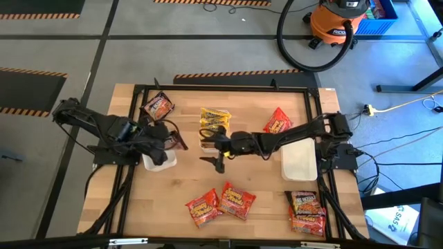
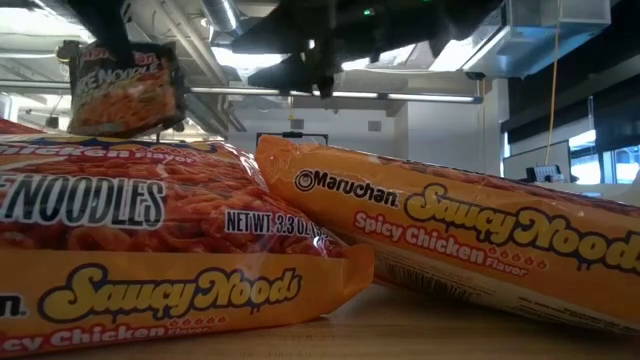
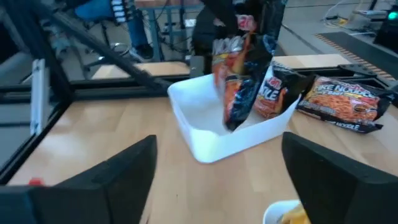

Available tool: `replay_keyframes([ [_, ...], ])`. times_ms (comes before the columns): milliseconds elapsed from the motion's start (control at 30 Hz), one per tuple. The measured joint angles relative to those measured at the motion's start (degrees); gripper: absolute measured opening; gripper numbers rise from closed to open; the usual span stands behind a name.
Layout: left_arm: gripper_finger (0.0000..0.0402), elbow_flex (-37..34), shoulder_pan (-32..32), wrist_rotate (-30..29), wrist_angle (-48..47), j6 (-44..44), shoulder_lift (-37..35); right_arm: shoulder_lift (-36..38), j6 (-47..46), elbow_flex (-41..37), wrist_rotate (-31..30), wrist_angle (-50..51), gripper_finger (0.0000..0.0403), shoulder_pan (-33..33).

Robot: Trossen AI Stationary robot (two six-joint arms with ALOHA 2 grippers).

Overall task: Sort Maruchan noodles
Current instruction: Put the bottom left black noodle pack into the left white bin

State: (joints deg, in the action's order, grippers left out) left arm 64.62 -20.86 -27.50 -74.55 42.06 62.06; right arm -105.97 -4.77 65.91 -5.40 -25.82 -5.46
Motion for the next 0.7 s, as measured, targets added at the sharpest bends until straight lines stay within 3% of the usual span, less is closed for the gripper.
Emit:
replay_keyframes([
  [267, 0.0, 0.0, -0.4, -1.0, 7.2, -4.9, 0.0, -8.3, 0.1, 8.6, 0.4, -0.6, 0.0376, 1.5],
  [700, 0.0, 0.0, -0.3, -1.5, 14.2, -9.3, 0.0, -15.6, 0.7, 17.9, 2.0, -0.8, 0.0335, 2.1],
])
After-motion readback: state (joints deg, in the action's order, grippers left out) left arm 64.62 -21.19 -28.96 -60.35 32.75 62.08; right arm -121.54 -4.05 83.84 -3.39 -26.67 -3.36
